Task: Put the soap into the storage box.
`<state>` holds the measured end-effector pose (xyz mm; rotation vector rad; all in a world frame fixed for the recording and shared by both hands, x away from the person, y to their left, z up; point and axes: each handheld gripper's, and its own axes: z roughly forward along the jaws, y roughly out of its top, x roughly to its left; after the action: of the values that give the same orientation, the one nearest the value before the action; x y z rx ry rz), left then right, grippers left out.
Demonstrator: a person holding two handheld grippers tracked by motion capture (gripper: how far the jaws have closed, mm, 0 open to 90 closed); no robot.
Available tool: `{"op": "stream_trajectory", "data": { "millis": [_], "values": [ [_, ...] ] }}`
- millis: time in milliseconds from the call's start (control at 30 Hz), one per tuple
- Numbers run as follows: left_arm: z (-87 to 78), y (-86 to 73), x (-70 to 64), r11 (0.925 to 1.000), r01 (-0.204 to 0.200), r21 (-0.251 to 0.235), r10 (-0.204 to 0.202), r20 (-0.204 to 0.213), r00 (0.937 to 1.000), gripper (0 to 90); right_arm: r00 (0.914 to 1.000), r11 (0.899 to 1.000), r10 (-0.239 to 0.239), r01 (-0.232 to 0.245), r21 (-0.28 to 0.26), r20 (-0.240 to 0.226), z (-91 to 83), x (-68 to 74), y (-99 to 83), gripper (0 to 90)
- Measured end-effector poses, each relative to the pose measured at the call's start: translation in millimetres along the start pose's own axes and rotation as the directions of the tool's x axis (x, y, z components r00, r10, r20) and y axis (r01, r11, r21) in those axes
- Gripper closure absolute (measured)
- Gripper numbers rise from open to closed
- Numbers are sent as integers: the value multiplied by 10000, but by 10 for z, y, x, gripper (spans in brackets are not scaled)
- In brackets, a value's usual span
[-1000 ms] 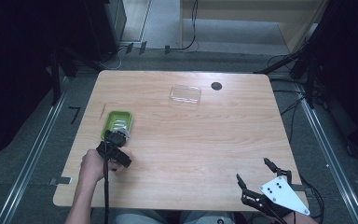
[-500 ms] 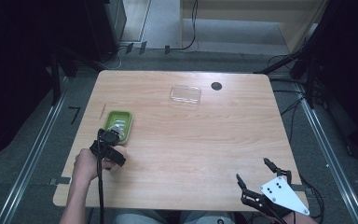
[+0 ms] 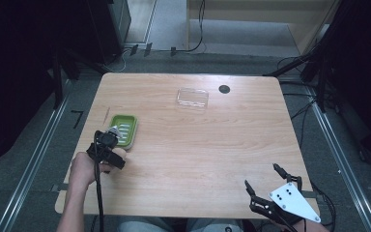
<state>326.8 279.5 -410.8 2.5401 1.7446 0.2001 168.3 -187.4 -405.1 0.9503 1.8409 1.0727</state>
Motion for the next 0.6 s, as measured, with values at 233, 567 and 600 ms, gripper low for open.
{"op": "stream_trajectory", "data": {
  "millis": [233, 567, 600],
  "values": [
    [-68, 31, 48, 9996, 110, -258, -110, -29, 9999, 338, 10000, 10000, -10, 10, 3, -2, 0, 0, 0, 133],
    [-130, 80, 106, 9991, 177, -397, -179, -38, 9998, 338, 10000, 10000, -3, 3, 10, 1, 1, 0, 0, 133],
    [-138, 87, 110, 9991, 157, -392, -159, -58, 9999, 338, 10000, 10000, 0, 0, 6, 7, 1, 0, 0, 133]
  ]
}}
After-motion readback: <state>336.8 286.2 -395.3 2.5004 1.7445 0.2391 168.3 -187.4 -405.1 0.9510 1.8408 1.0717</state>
